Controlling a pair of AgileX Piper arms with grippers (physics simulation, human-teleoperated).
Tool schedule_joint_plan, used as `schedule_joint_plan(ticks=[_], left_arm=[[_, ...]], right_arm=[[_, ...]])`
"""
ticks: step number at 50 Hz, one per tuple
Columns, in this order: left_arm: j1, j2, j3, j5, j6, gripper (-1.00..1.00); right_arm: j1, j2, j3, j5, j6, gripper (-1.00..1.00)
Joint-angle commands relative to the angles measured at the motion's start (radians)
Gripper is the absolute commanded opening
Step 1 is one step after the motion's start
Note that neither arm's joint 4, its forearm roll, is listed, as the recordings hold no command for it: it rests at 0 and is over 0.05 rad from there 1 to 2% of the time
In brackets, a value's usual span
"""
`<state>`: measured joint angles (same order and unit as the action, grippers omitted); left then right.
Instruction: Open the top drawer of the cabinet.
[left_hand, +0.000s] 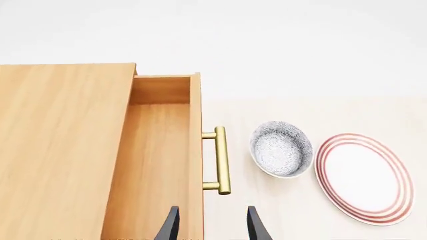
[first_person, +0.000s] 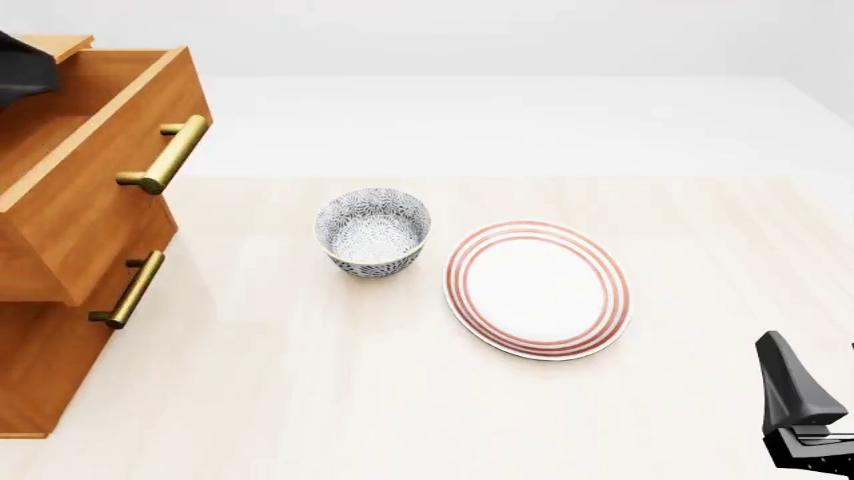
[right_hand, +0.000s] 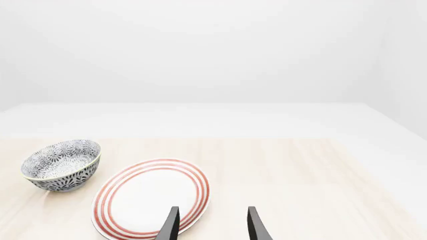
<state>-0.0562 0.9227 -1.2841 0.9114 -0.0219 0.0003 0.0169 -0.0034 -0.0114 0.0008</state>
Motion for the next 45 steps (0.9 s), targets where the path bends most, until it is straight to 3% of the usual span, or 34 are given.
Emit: schedule_joint_plan(ticks=[1, 45], left_arm=[[0.008, -0.008, 0.052, -0.019, -0.027, 1.0], [0.023, 0.024, 0.189, -0.16, -0.068, 1.0]], right_arm=[[0.0, 0.0, 0.0, 0.0, 0.0, 1.0], [0.0, 0.0, 0.0, 0.0, 0.0, 1.0]])
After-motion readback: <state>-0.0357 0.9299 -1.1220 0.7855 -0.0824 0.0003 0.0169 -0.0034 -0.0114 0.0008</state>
